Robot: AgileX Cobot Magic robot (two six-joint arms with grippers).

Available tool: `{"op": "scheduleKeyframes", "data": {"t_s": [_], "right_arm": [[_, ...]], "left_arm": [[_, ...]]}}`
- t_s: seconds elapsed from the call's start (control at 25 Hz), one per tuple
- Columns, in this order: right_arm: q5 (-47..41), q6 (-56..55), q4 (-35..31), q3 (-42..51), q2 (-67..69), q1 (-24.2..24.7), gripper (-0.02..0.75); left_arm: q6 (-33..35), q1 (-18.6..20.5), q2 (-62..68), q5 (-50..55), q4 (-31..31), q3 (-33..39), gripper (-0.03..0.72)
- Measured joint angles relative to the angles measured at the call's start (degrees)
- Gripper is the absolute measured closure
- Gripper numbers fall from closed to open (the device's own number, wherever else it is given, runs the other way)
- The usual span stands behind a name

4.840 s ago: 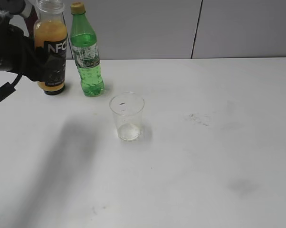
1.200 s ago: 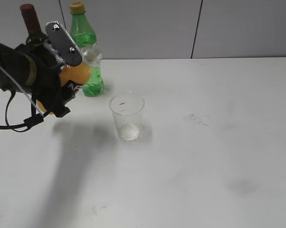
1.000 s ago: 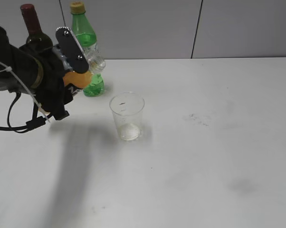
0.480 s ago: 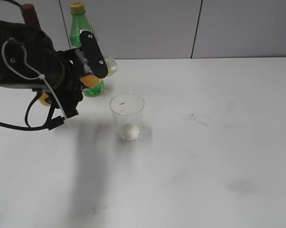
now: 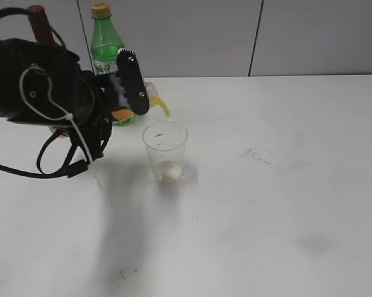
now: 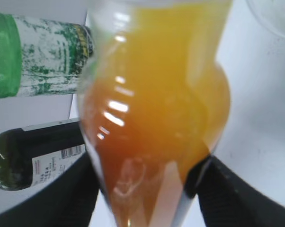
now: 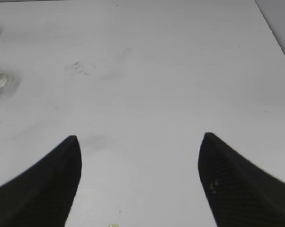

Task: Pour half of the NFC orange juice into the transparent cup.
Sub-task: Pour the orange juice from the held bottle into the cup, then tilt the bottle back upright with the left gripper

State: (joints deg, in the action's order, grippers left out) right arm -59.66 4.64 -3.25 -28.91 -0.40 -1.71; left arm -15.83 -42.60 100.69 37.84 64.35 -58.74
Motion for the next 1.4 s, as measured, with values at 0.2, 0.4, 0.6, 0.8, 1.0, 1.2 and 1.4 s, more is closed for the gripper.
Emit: {"op": "scheduleKeyframes", "data": {"t_s": [0.2,0.4,0.6,0.8,1.0,1.2,1.4], "right_arm": [[0.00,0.00,-0.04,0.00,0.00,0.00,0.148],[0.00,0.00,-0.04,0.00,0.00,0.00,0.148],[0.00,0.00,-0.04,0.00,0.00,0.00,0.148],[0.00,0.00,-0.04,0.00,0.00,0.00,0.148],[0.00,0.00,-0.04,0.00,0.00,0.00,0.148],[0.00,0.00,-0.04,0.00,0.00,0.00,0.148],[0.00,0.00,-0.04,0.00,0.00,0.00,0.148]], "left_arm": [[-0.05,-1.94,2.01,4.57,0.91,0.00,0.216],[-0.05,-2.53,2.27,4.88,2.19,0.00,0.216],[-0.05,-2.53,2.27,5.93,2.85,0.00,0.216],[-0.05,-2.53,2.27,6.74,4.48,0.00,0.216],[-0.05,-2.53,2.27,7.46,5.58,0.00,0.216],[-0.06,-2.53,2.27,7.87,7.65,0.00,0.216],[-0.06,-2.53,2.27,8.30,8.35,0.00,0.216]]}}
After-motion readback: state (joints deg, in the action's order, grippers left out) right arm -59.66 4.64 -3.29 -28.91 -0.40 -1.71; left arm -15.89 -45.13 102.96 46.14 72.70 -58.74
